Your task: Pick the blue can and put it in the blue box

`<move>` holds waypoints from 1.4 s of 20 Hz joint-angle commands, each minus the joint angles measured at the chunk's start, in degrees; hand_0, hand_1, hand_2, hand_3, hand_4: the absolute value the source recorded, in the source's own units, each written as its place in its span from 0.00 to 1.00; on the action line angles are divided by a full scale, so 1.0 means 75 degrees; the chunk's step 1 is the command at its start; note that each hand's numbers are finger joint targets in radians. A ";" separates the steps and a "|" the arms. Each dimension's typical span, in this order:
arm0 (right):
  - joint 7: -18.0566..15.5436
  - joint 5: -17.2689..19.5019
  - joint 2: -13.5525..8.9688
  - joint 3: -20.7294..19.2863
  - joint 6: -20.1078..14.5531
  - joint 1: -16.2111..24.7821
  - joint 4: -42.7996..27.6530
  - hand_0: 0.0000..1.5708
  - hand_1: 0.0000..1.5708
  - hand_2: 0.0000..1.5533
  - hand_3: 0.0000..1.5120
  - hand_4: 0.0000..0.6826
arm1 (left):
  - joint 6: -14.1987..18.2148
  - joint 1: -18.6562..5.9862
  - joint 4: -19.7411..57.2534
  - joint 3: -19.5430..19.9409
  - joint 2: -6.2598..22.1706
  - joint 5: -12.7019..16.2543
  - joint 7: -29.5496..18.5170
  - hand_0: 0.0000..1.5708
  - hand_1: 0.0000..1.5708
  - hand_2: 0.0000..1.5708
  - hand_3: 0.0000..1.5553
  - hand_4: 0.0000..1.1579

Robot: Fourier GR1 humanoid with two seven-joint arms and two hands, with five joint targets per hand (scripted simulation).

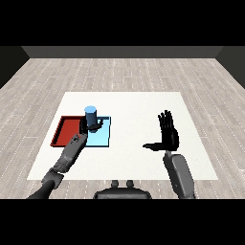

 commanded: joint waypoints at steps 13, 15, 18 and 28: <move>-0.0317 -0.0203 0.0149 -0.0682 0.0159 -0.0397 0.1244 0.00 0.00 0.00 0.00 0.00 | 0.0089 -0.1311 0.4629 0.0673 -0.0971 -0.0414 0.0010 0.78 0.78 0.75 0.73 0.79; -0.0615 -0.0309 0.0254 -0.0759 0.0299 -0.0445 0.1456 0.00 0.00 0.00 0.00 0.00 | -0.0193 -0.1014 0.4589 0.1071 -0.0990 0.0000 -0.0123 0.55 0.55 0.60 0.63 0.70; -0.0173 -0.0776 -0.0013 -0.0981 0.0643 -0.0282 0.1077 0.00 0.00 0.00 0.00 0.00 | -0.0530 -0.1645 0.4877 0.1082 -0.0752 -0.0084 0.0579 0.37 0.37 0.38 0.33 0.46; -0.0183 -0.0401 -0.0008 -0.0818 0.0648 -0.0179 0.0799 0.00 0.00 0.00 0.00 0.00 | 0.0886 -0.1606 0.4687 0.0987 -0.0625 -0.0395 0.0434 0.00 0.00 0.00 0.00 0.00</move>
